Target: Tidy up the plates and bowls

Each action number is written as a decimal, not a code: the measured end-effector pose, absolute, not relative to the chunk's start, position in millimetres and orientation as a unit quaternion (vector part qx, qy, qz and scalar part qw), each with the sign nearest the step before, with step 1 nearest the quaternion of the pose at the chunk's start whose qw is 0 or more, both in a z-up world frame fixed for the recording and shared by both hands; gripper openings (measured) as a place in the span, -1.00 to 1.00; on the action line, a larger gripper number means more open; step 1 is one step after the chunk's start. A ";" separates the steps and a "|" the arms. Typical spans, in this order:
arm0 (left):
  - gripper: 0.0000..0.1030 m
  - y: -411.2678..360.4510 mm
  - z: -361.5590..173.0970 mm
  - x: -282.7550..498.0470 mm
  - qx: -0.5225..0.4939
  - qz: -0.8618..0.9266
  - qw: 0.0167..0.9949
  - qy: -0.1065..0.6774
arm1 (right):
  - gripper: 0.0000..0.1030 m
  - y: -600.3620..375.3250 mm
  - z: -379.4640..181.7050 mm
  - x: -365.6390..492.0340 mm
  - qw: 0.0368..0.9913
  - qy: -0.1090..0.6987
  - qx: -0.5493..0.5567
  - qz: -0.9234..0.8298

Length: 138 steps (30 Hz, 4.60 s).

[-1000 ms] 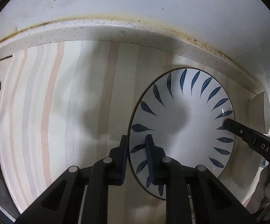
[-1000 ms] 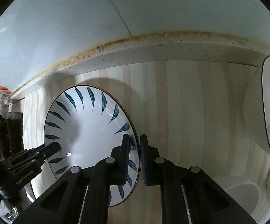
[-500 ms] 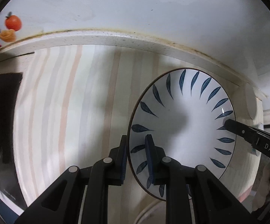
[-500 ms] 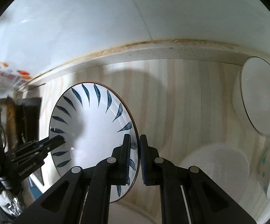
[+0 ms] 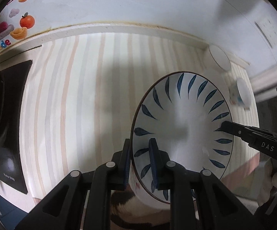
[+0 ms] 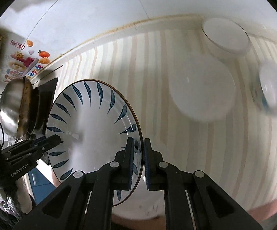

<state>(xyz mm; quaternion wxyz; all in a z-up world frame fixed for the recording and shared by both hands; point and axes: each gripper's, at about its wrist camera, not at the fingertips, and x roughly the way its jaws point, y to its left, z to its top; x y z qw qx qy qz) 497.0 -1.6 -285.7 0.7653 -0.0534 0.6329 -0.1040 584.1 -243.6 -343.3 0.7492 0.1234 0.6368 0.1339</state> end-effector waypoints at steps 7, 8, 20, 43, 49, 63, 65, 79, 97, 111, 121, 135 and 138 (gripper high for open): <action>-0.69 -19.1 -308.5 461.2 -0.032 -0.120 0.750 0.650 | -0.78 -257.0 -367.7 521.2 0.741 0.644 0.155 0.110; -0.69 -22.8 -311.0 457.4 -0.027 -0.122 0.749 0.651 | -0.78 -258.8 -373.0 513.7 0.740 0.645 0.158 0.105; -0.68 -41.7 -353.2 457.3 -0.016 -0.114 0.728 0.676 | -0.78 -267.4 -413.9 495.1 0.741 0.645 0.166 0.080; -0.66 -50.4 -364.7 459.7 -0.012 -0.100 0.723 0.683 | -0.74 -267.8 -425.6 499.6 0.733 0.652 0.171 0.089; -0.66 -46.3 -360.2 460.5 -0.012 -0.095 0.725 0.682 | -0.73 -272.4 -424.2 499.0 0.727 0.655 0.184 0.089; -0.65 -50.4 -328.1 431.1 0.019 -0.080 0.754 0.652 | -0.73 -265.3 -389.3 483.2 0.750 0.641 0.149 0.073; -0.65 -51.9 -315.4 422.8 0.026 -0.081 0.762 0.641 | -0.73 -258.0 -378.9 475.4 0.755 0.638 0.134 0.072; -0.52 -51.9 -200.9 348.5 0.021 -0.104 0.818 0.565 | -0.13 -228.7 -262.6 391.8 0.814 0.574 0.082 0.040; 0.62 -47.6 -161.2 303.7 0.027 -0.133 0.822 0.553 | 0.75 -213.6 -184.8 322.4 0.842 0.532 0.084 0.027; 0.62 -114.4 -169.0 409.1 0.015 -0.078 0.850 0.521 | 0.80 -323.6 -213.4 423.5 0.836 0.530 0.137 0.045; 0.60 -178.7 -259.6 561.5 -0.027 -0.047 0.795 0.604 | 0.80 -416.3 -312.7 578.4 0.782 0.587 0.192 0.088; -0.67 -210.0 -366.3 628.2 -0.033 -0.046 0.724 0.688 | -0.47 -411.4 -412.6 653.6 0.730 0.646 0.183 0.126; -0.72 -208.5 -365.0 623.9 -0.030 -0.045 0.733 0.678 | -0.69 -403.4 -422.2 658.1 0.728 0.652 0.169 0.124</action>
